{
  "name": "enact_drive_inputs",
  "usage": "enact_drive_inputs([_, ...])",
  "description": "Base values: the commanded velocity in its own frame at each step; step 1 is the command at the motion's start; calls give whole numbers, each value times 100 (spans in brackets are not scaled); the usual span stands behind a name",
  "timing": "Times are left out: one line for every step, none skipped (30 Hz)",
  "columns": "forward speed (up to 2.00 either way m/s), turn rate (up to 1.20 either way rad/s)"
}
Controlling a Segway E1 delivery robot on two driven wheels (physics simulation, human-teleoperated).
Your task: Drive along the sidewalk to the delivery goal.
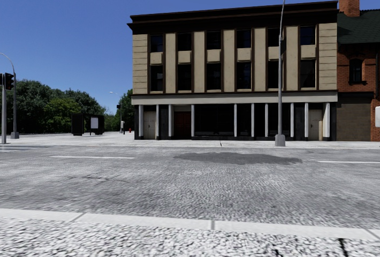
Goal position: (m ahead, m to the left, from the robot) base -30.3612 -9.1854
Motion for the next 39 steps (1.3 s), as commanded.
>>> enact_drive_inputs([0, 0])
enact_drive_inputs([0, 0])
enact_drive_inputs([0, 0])
enact_drive_inputs([0, 0])
enact_drive_inputs([0, 0])
enact_drive_inputs([0, 0])
enact_drive_inputs([0, 0])
enact_drive_inputs([0, 0])
enact_drive_inputs([0, 0])
enact_drive_inputs([0, 0])
enact_drive_inputs([0, 0])
enact_drive_inputs([0, 0])
enact_drive_inputs([0, 0])
enact_drive_inputs([0, 0])
enact_drive_inputs([0, 0])
enact_drive_inputs([0, 0])
enact_drive_inputs([0, 0])
enact_drive_inputs([0, 0])
enact_drive_inputs([0, 0])
enact_drive_inputs([0, 0])
enact_drive_inputs([0, 0])
enact_drive_inputs([0, 0])
enact_drive_inputs([0, 0])
enact_drive_inputs([0, 0])
enact_drive_inputs([0, 0])
enact_drive_inputs([0, 0])
enact_drive_inputs([0, 0])
enact_drive_inputs([0, 0])
enact_drive_inputs([0, 0])
enact_drive_inputs([0, 0])
enact_drive_inputs([0, -102])
enact_drive_inputs([0, -120])
enact_drive_inputs([0, -120])
enact_drive_inputs([0, -120])
enact_drive_inputs([0, -120])
enact_drive_inputs([0, -120])
enact_drive_inputs([0, -120])
enact_drive_inputs([0, -120])
enact_drive_inputs([0, -120])
